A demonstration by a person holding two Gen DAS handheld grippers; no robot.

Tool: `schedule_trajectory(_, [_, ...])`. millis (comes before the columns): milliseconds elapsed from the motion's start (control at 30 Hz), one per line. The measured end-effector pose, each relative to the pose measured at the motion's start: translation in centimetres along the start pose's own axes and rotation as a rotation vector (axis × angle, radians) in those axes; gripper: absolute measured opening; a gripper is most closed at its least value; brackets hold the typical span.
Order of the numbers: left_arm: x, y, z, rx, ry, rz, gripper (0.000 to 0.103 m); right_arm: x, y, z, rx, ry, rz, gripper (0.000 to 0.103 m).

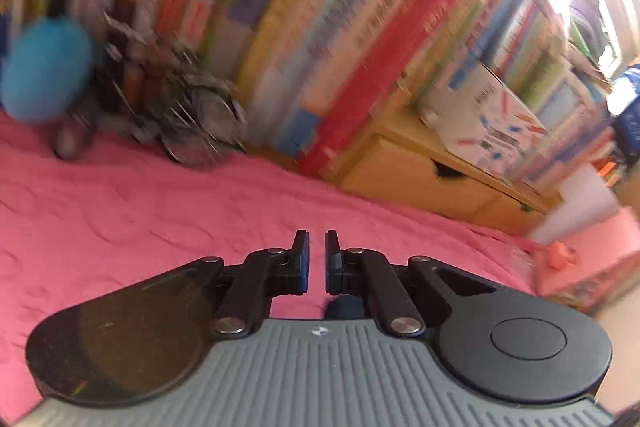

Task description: Fold clothes

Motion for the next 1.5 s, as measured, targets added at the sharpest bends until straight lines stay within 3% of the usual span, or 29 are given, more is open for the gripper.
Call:
schedule_trajectory(100, [5.0,-1.4,-2.5,-0.292,0.129,-0.249,0.009,0.0,0.0,0.0,-0.002,0.000,-0.002,0.083])
schedule_trajectory(133, [6.7,-2.7,-3.3,-0.416,0.164,-0.313,0.016,0.1,0.1,0.1,0.000,-0.003,-0.002,0.083])
schedule_trajectory(200, [9.5,-5.9,-4.3,-0.656,0.237,-0.412,0.019,0.1,0.1,0.2,0.004,-0.010,-0.004,0.083])
schedule_trajectory(300, [12.1,-9.9,-3.5,-0.891,0.316,-0.403,0.020,0.6,0.3,0.6,0.046,-0.035,-0.012,0.084])
schedule_trajectory(400, [11.9,-12.8,-1.4,-0.998,0.390,-0.334,0.022,2.5,1.1,1.7,0.196,-0.147,-0.053,0.084])
schedule_trajectory(533, [9.4,-13.5,2.5,-1.028,0.536,-0.319,0.021,5.4,1.8,3.0,0.363,-0.333,-0.124,0.090])
schedule_trajectory(600, [9.1,-12.7,4.4,-0.901,0.518,-0.278,0.020,7.0,1.7,3.5,0.411,-0.407,-0.147,0.090])
schedule_trajectory(667, [8.9,-11.8,5.7,-0.791,0.500,-0.250,0.020,8.4,1.2,3.9,0.421,-0.422,-0.145,0.092])
schedule_trajectory(900, [10.1,-9.1,8.9,-0.673,0.596,-0.262,0.021,11.3,-1.5,5.6,0.541,-0.480,-0.054,0.095])
schedule_trajectory(967, [11.9,-8.7,7.6,-0.659,0.554,-0.309,0.020,11.9,-2.2,5.9,0.556,-0.499,-0.032,0.096])
schedule_trajectory(1133, [15.3,-11.6,1.3,-0.799,0.313,-0.357,0.032,12.3,-2.6,7.4,0.555,-0.507,-0.019,0.097])
schedule_trajectory(1233, [13.6,-13.7,0.2,-0.877,0.279,-0.317,0.036,12.4,-3.0,9.5,0.594,-0.518,-0.023,0.098])
schedule_trajectory(1300, [10.9,-14.0,1.7,-0.913,0.350,-0.293,0.036,12.5,-3.5,11.2,0.640,-0.531,-0.023,0.099])
schedule_trajectory(1333, [10.4,-13.7,2.6,-0.884,0.351,-0.294,0.037,12.7,-3.9,12.0,0.673,-0.543,-0.024,0.099])
schedule_trajectory(1400, [11.0,-12.1,4.1,-0.768,0.385,-0.300,0.048,13.4,-5.0,13.5,0.729,-0.560,-0.024,0.101])
schedule_trajectory(1433, [11.5,-11.4,4.7,-0.723,0.427,-0.316,0.047,13.9,-5.7,14.2,0.748,-0.562,-0.023,0.102])
schedule_trajectory(1500, [12.9,-10.6,6.1,-0.742,0.525,-0.371,0.046,14.9,-7.1,15.4,0.775,-0.547,-0.020,0.102])
Point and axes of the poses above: each gripper's, at about its wrist camera, not at the fingertips, and x roughly against the way its jaws point, z to its left, y to its top, the point moved 5 cm from there along -x, roughly the way its jaws point, and after that the axes turned 15 degrees about x, right-handed, at the moved point
